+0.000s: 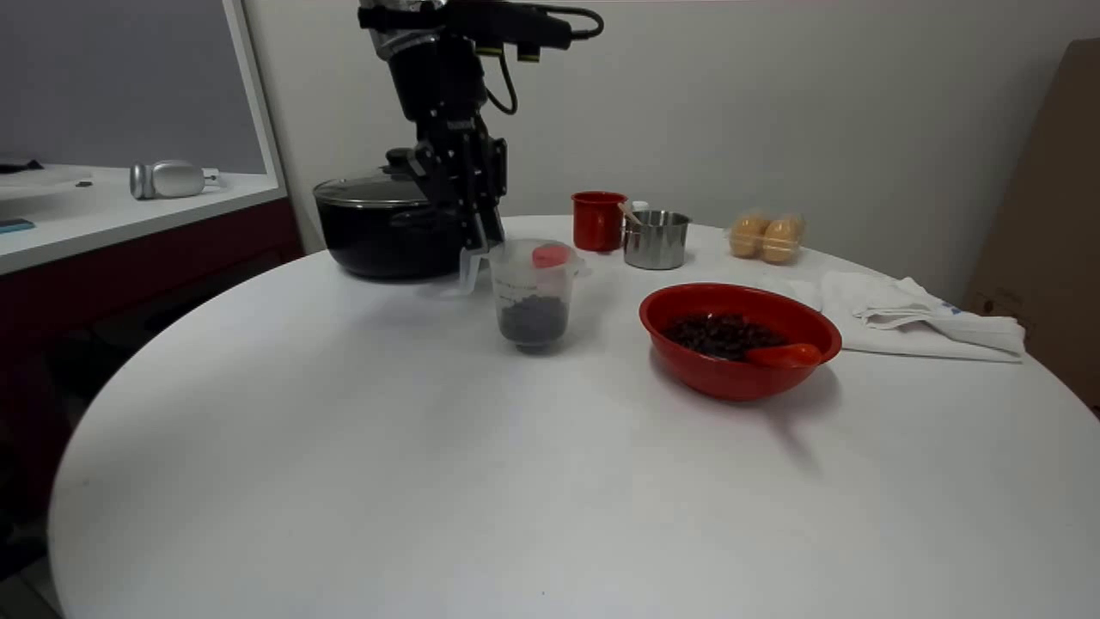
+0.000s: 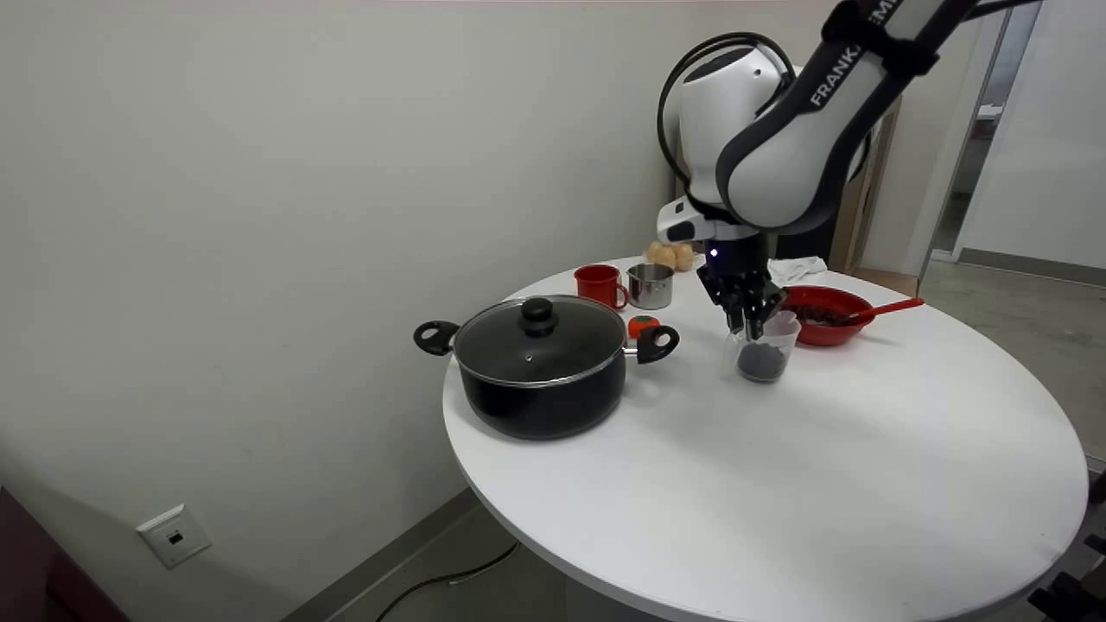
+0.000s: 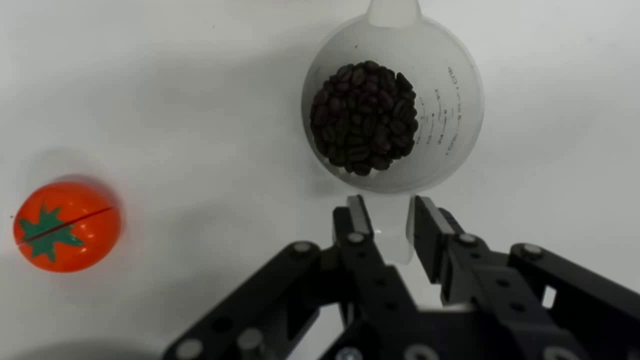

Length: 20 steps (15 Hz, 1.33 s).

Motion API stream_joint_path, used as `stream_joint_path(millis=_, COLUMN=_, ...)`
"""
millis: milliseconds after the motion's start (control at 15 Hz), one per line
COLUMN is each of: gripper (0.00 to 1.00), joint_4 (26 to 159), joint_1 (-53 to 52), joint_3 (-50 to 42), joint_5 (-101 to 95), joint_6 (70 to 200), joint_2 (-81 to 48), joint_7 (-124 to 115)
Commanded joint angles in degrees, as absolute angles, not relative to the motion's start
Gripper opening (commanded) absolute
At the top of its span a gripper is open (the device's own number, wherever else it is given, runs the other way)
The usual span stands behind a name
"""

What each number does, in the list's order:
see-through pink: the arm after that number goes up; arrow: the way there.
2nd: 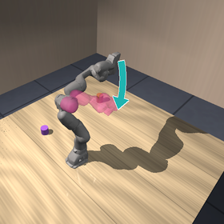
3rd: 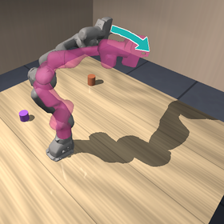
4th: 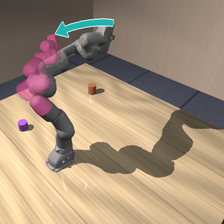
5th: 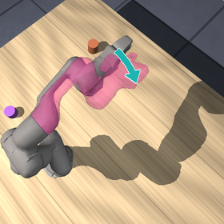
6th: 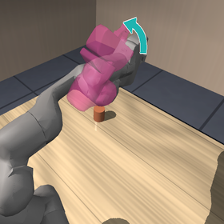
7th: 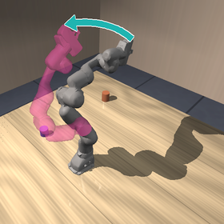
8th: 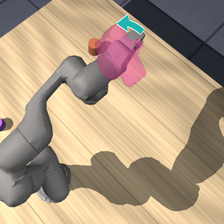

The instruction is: Pour the contents of the jug into the red bowl

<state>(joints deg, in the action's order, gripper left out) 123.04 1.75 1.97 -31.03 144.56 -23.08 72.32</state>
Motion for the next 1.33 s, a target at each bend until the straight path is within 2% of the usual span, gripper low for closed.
stream_joint_path(millis=0, gripper=0.07, joint_4=122.6, joint_1=2.2, joint_3=3.0, joint_5=-25.2, joint_6=138.0, joint_2=-17.9, joint_7=75.0)
stream_joint_path(millis=467, gripper=0.07, joint_4=110.0, joint_1=3.5, joint_3=0.7, joint_5=-26.5, joint_6=128.4, joint_2=-17.7, joint_7=85.5)
stream_joint_path(millis=800, gripper=0.07, joint_4=100.1, joint_1=8.7, joint_3=0.4, joint_5=-14.0, joint_6=122.0, joint_2=-21.2, joint_7=97.1)
stream_joint_path(millis=1267, gripper=0.07, joint_4=85.1, joint_1=16.5, joint_3=-1.8, joint_5=0.5, joint_6=108.3, joint_2=-28.9, joint_7=101.1)
